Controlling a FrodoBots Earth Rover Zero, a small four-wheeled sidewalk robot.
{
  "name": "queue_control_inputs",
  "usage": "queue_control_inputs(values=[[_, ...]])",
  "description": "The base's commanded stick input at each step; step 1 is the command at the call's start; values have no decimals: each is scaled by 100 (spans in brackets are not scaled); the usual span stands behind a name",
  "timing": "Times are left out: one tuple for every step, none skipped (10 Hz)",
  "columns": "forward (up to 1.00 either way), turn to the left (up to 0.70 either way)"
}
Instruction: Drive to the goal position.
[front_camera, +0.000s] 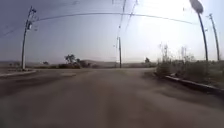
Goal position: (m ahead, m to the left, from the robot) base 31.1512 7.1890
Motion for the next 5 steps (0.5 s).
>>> queue_control_inputs(values=[[70,0],[70,0],[70,0],[70,0],[70,0]])
